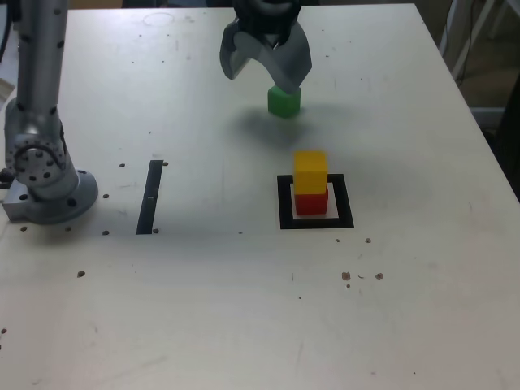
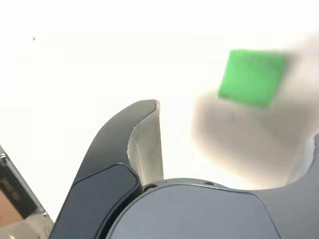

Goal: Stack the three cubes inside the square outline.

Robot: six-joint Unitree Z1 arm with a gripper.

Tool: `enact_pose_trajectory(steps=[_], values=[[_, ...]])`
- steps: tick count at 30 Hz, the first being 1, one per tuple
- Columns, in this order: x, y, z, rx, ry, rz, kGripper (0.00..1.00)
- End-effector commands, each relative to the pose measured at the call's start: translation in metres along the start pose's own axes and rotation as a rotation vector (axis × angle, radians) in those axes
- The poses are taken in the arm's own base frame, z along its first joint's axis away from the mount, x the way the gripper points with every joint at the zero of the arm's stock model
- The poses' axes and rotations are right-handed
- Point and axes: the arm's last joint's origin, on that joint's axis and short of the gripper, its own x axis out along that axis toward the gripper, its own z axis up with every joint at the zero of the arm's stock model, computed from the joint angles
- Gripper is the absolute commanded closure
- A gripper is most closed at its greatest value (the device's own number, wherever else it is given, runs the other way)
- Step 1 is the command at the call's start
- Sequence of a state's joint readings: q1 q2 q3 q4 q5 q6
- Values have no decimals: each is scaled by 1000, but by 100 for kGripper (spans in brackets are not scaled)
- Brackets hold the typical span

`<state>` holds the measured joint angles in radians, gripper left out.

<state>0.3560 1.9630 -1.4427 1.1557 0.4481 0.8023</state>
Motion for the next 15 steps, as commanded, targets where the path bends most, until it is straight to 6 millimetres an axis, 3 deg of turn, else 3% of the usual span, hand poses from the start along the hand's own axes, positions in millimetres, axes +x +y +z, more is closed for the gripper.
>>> enact_pose_trajectory(steps=[1,15], values=[[5,4,5,8,10,0,2],[25,15,24,64,1,-41,16]])
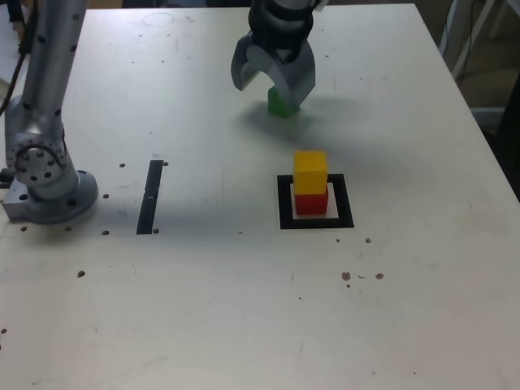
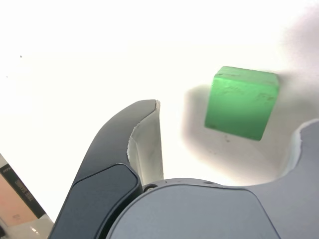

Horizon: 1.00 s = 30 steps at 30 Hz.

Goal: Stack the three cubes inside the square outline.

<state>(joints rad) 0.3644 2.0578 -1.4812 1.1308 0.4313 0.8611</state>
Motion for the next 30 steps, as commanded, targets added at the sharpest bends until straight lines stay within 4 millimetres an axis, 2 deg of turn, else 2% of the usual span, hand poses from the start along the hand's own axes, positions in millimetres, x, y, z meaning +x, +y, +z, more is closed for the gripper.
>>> enact_pose_trajectory(steps=[1,7,12,16,23,30], values=[[4,4,1,3,-17,-11,16],[16,14,0,35,-92,-55,21],[22,18,3,46,-120,-62,34],[22,19,2,48,-139,-63,47],[20,20,2,50,-145,-57,63],[19,21,2,48,-145,-49,70]])
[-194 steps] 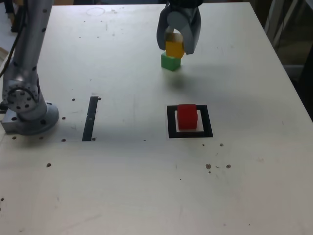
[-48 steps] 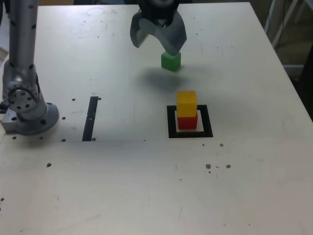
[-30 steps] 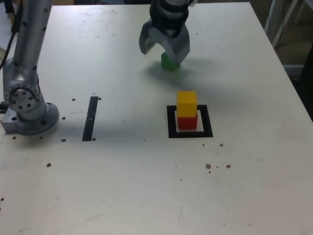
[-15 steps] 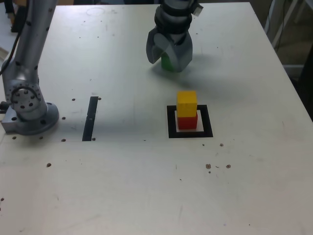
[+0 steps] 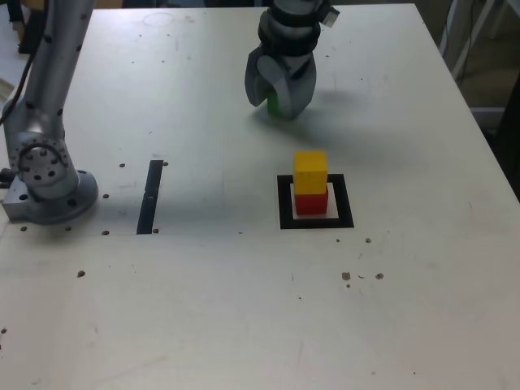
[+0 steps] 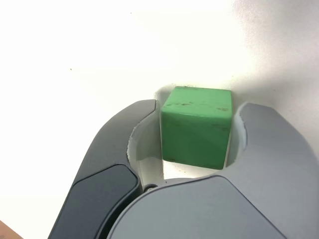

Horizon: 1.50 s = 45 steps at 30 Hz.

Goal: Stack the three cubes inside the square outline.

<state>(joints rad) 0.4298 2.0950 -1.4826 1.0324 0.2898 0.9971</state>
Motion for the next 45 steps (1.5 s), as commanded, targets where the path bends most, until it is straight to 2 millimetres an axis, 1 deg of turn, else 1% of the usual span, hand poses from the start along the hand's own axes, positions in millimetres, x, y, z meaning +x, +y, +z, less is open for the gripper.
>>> enact_pose_trajectory(steps=[1,5,8,10,13,18,21,24,26,32,37,41,45], values=[[-2,2,-1,-4,-5,12,71],[-2,2,0,-5,-13,13,79],[-4,1,-1,-7,-21,13,80],[-9,0,-3,-10,-31,17,81],[-24,-2,-9,-19,-46,23,81],[-59,-13,-22,-68,-58,1,81],[-79,-28,-25,-129,-57,-24,81],[-98,-50,-23,-201,-47,-45,81],[-108,-64,-17,-236,-46,-48,81],[-136,-105,11,-316,-76,-60,81],[-159,-139,18,-427,-114,-83,81],[-171,-157,23,-503,-141,-109,81],[-173,-169,32,-555,-138,-139,81]])
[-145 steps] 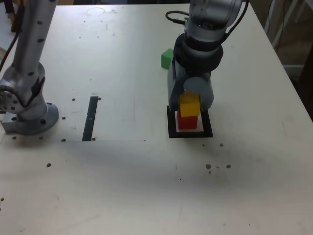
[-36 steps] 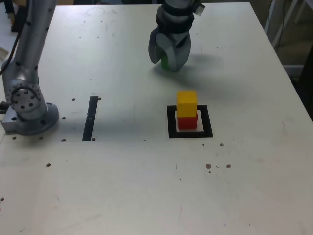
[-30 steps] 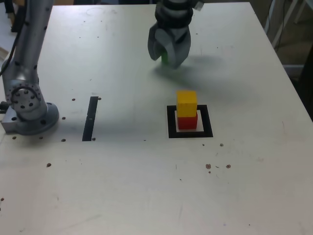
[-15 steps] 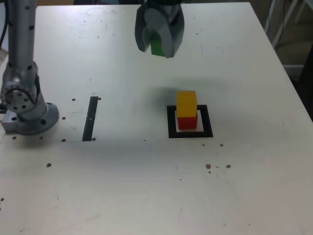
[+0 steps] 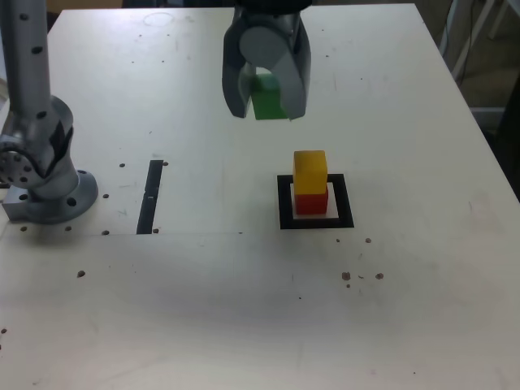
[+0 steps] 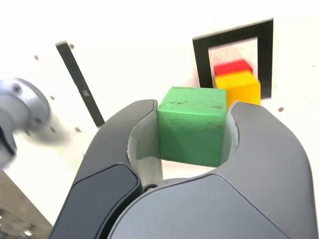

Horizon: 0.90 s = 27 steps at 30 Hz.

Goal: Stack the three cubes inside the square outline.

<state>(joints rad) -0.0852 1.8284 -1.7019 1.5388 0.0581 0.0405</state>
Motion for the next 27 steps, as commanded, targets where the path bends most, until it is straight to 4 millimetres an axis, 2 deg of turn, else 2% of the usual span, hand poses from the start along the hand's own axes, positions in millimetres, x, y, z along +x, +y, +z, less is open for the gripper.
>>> enact_pose_trajectory(steps=[1,11,27], values=[[2,-6,3,-121,13,-9,81],[10,-19,27,-125,30,-27,81],[35,-22,61,-114,82,-24,81]])
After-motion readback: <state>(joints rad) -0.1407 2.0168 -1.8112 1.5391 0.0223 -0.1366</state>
